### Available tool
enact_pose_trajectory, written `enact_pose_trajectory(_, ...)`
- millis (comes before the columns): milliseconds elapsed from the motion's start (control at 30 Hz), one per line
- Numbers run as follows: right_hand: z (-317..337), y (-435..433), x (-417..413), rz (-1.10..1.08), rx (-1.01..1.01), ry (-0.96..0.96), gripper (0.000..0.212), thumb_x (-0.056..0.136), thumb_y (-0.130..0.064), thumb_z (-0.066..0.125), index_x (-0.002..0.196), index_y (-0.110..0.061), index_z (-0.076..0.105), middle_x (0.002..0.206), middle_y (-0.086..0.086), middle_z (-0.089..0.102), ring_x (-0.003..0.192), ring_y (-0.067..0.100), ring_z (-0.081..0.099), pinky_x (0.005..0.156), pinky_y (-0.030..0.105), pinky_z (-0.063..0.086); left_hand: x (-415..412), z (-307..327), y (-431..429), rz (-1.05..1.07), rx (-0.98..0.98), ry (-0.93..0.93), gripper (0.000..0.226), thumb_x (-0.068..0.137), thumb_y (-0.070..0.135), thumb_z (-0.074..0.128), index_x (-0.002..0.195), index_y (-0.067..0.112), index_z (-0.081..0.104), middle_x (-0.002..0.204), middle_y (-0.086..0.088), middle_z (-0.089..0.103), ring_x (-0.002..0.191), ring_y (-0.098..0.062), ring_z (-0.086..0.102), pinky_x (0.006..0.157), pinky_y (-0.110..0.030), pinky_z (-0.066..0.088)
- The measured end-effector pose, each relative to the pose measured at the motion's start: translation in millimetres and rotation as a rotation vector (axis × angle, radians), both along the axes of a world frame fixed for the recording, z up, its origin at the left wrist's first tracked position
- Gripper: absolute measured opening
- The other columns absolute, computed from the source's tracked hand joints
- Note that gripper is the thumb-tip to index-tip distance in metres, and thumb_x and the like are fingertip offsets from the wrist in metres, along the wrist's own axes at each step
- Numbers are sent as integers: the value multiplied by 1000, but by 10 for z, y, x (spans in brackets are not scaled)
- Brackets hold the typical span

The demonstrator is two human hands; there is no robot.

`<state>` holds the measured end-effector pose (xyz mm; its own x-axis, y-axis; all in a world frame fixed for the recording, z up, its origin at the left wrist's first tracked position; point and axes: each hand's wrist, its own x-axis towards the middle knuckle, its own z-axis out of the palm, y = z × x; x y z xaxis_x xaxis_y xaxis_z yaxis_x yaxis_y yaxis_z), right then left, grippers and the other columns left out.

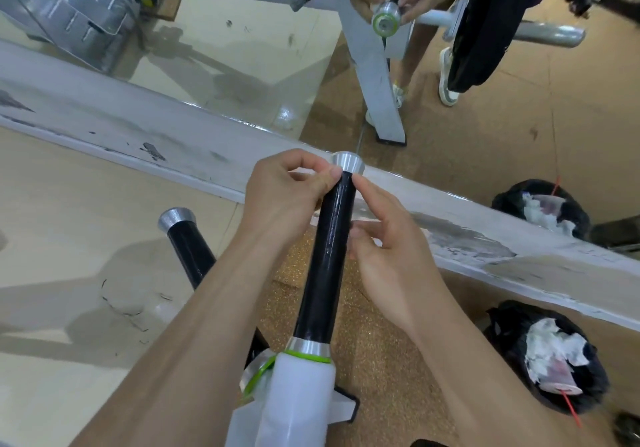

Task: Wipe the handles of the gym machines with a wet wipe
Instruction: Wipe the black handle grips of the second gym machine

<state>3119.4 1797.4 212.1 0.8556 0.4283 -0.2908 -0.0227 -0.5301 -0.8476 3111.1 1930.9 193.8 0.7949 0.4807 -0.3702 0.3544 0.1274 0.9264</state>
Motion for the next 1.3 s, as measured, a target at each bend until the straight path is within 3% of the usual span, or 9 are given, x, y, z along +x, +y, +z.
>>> enact_pose_trajectory(167,45,-101,-188,43,-133,-172,52,95,-15,49,142,-34,39,141,-21,37,125,1,42,104,33,41,-140,-29,4,6,11,53,19,80,14,75,63,14,65,70,-13,72,68,-27,72,71,-44,60)
enact_pose_trajectory(400,36,-67,-342,89,-177,-247,51,94,-14,48,142,-29,41,147,-17,33,126,2,41,100,32,45,-19,-37,-23,89,-24,1,9,71,22,79,66,18,74,72,-12,73,74,-32,71,77,-48,58)
enact_pose_trajectory(633,50,-60,-329,64,-177,-246,49,91,-10,51,137,-25,49,141,-11,45,124,7,46,101,36,45,-178,-22,-57,75,44,38,4,73,26,76,69,24,75,67,-1,73,71,-22,72,76,-42,58)
enact_pose_trajectory(700,43,-48,-331,48,-165,-238,48,90,-8,52,136,-24,51,137,-10,48,121,7,48,100,35,45,-93,21,-110,135,23,15,9,79,23,75,69,24,75,67,3,73,68,-13,71,75,-33,58)
enact_pose_trajectory(800,60,-50,-337,16,-122,-203,48,89,-3,53,132,-24,55,131,-10,52,113,1,52,94,20,47,-260,65,-193,79,185,26,14,85,22,69,78,34,73,74,34,65,70,14,63,74,-5,47)
enact_pose_trajectory(900,101,-37,-297,-37,-106,-151,46,88,-1,54,125,-27,60,118,-14,57,100,-6,54,82,5,43,-439,17,-144,22,156,31,21,85,17,69,83,38,74,84,20,73,84,1,69,88,-26,54)
enact_pose_trajectory(1067,99,-39,-239,-92,-62,-82,41,88,-4,55,115,-34,63,108,-16,60,95,-5,59,76,6,44,-281,42,-80,79,-143,65,7,82,17,74,75,19,75,82,-14,73,76,-27,73,77,-42,59)
enact_pose_trajectory(1167,105,-69,-308,-96,-28,-36,46,88,-1,55,118,-36,61,111,-14,63,97,-3,60,76,6,45,-299,8,-102,130,-180,85,12,81,10,73,70,14,71,79,-17,72,71,-28,72,73,-41,60)
enact_pose_trajectory(1300,126,-120,-416,-88,-27,8,50,90,-4,54,126,-39,55,118,-14,60,100,-9,57,72,-3,38,-484,-19,-107,23,34,163,15,79,16,72,65,20,67,74,-10,72,71,-27,71,74,-45,59)
